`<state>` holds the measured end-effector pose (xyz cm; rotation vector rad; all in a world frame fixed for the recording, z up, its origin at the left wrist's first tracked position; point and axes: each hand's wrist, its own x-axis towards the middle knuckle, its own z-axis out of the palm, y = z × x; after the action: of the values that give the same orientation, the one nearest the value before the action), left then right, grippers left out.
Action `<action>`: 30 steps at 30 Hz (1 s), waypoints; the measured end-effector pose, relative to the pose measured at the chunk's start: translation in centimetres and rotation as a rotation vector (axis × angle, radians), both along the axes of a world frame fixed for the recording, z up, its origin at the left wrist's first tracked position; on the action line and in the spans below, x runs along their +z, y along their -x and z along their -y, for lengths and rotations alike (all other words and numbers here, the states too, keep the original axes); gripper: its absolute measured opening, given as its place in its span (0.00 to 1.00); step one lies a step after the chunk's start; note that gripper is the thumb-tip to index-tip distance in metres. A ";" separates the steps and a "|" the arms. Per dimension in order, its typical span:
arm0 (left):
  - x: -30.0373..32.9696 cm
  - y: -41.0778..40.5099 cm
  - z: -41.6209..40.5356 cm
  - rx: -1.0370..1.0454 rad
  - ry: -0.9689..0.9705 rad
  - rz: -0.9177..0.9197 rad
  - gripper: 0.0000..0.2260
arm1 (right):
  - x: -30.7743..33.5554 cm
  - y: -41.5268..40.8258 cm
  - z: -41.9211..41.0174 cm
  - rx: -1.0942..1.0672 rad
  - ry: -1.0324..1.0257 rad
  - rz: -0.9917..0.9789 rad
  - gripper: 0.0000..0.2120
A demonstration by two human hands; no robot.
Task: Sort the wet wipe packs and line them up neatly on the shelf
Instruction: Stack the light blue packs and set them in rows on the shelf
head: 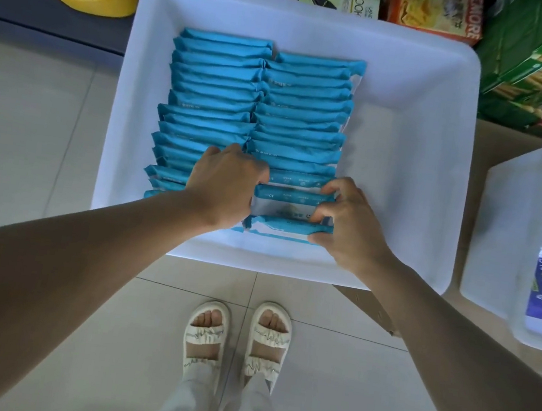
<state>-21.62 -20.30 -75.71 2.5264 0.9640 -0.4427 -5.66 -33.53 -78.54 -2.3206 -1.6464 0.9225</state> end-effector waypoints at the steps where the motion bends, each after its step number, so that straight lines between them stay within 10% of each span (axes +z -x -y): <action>1: -0.1 -0.1 0.1 -0.021 -0.007 -0.011 0.17 | -0.1 0.0 -0.1 -0.018 0.015 -0.020 0.08; 15: 3.7 -3.5 -1.5 0.050 0.230 0.125 0.05 | 5.0 -2.7 -2.1 0.093 -0.370 -0.042 0.05; 24: 9.1 -1.8 -4.8 0.636 0.383 0.410 0.11 | 11.2 -5.9 -2.6 -0.302 -0.260 -0.005 0.05; 30: 11.3 -1.4 -4.6 0.851 0.508 0.558 0.15 | 14.1 -4.0 -6.3 -0.716 -0.371 -0.577 0.09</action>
<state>-20.18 -15.75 -64.41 1.4654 1.3401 0.2437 -1.71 -27.18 -64.49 -1.8954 -0.6180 0.8883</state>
